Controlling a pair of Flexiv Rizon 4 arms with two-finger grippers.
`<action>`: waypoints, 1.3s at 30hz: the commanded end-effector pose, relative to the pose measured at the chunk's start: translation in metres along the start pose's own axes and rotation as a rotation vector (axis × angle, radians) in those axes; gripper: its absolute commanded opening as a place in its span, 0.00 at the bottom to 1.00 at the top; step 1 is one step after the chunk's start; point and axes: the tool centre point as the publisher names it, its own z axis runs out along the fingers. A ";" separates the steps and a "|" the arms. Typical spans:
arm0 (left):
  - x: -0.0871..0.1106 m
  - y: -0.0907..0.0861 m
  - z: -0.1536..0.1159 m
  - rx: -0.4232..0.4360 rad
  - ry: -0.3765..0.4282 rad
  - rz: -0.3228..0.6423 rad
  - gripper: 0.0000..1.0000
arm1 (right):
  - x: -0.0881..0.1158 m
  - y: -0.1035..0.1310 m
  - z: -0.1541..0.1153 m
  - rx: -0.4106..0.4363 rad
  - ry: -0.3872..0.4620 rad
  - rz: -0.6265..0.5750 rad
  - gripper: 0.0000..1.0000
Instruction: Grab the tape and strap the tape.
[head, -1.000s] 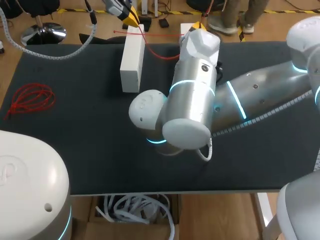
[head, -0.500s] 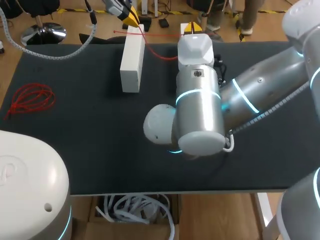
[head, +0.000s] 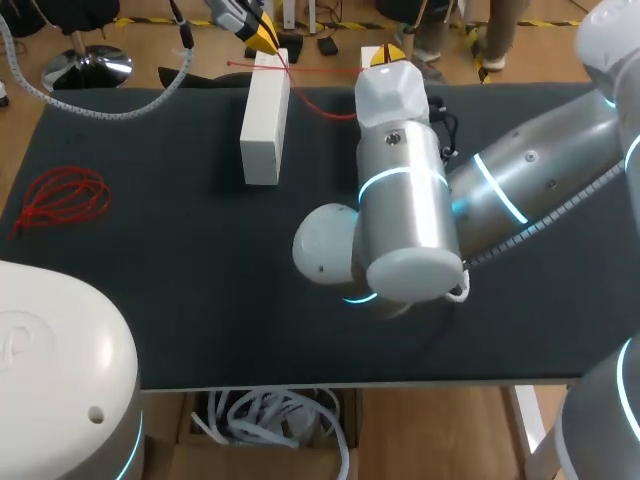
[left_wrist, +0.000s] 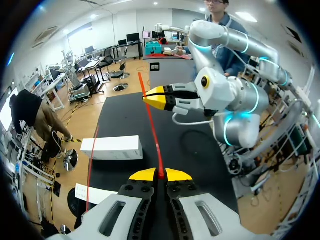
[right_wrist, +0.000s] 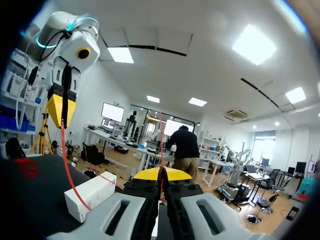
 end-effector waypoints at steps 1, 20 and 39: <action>0.000 0.000 0.000 -0.002 0.001 -0.001 0.00 | -0.027 0.026 0.006 0.066 0.168 -0.075 0.00; 0.000 0.000 0.000 -0.002 0.001 -0.001 0.00 | -0.019 0.022 0.008 0.076 0.160 -0.179 0.00; 0.000 0.000 0.000 -0.002 0.001 -0.001 0.00 | -0.009 0.024 0.004 -0.006 0.080 -0.551 0.00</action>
